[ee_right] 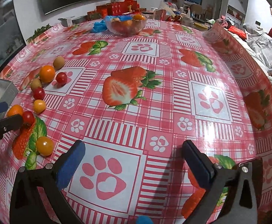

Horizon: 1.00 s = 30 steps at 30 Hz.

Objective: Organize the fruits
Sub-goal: 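Move both grippers back over the fruits on the tablecloth, then close the left gripper on a large tangerine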

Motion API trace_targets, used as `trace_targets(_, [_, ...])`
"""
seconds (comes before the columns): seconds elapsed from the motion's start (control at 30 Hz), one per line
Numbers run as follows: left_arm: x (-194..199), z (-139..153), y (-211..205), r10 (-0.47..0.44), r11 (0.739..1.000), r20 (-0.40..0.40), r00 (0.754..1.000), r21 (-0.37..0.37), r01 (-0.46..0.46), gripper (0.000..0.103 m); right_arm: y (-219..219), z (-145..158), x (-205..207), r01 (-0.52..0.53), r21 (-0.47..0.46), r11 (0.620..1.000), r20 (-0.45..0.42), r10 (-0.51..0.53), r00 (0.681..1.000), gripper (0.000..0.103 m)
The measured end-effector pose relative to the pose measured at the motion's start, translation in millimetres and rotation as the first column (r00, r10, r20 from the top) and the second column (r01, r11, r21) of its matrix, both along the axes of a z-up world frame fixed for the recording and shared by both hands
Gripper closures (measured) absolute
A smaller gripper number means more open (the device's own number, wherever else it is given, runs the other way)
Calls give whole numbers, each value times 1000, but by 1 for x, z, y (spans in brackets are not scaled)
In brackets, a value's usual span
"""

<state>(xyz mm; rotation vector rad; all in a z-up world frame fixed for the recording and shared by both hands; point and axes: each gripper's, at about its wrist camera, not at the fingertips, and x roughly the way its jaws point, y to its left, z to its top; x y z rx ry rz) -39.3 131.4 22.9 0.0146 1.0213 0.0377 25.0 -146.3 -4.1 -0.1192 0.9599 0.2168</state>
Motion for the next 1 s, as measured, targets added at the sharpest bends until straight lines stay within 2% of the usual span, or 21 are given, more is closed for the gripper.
trace_targets(0.17, [5, 1, -5, -20, 1000, 8, 1000, -1, 20, 20, -1, 0, -1, -2, 3, 1000, 9, 1, 1000, 0])
trace_targets(0.27, [8, -1, -4, -28, 999, 1, 1000, -39, 28, 20, -1, -1, -1, -2, 4, 1000, 14, 2, 1000, 0])
trace_targets(0.37, [4, -2, -2, -30, 995, 0, 1000, -94, 30, 29, -1, -1, -2, -3, 4, 1000, 17, 2, 1000, 0])
trace_targets(0.5, [-10, -1, 1, -45, 998, 14, 999, -49, 45, 29, -1, 0, -3, -1, 5, 1000, 21, 1, 1000, 0])
trace_targets(0.67, [-12, -9, 0, -61, 998, -19, 998, 20, 61, 29, -1, 0, -2, -1, 6, 1000, 22, 1, 1000, 0])
trace_targets(0.87, [1, -15, -9, -68, 998, -16, 998, 14, 68, 29, -2, 0, -2, -1, 6, 1000, 23, 0, 1000, 0])
trace_targets(1.0, [6, -14, -10, -71, 997, -16, 997, -28, 71, 44, -2, 0, -3, 0, 6, 1000, 23, 0, 1000, 0])
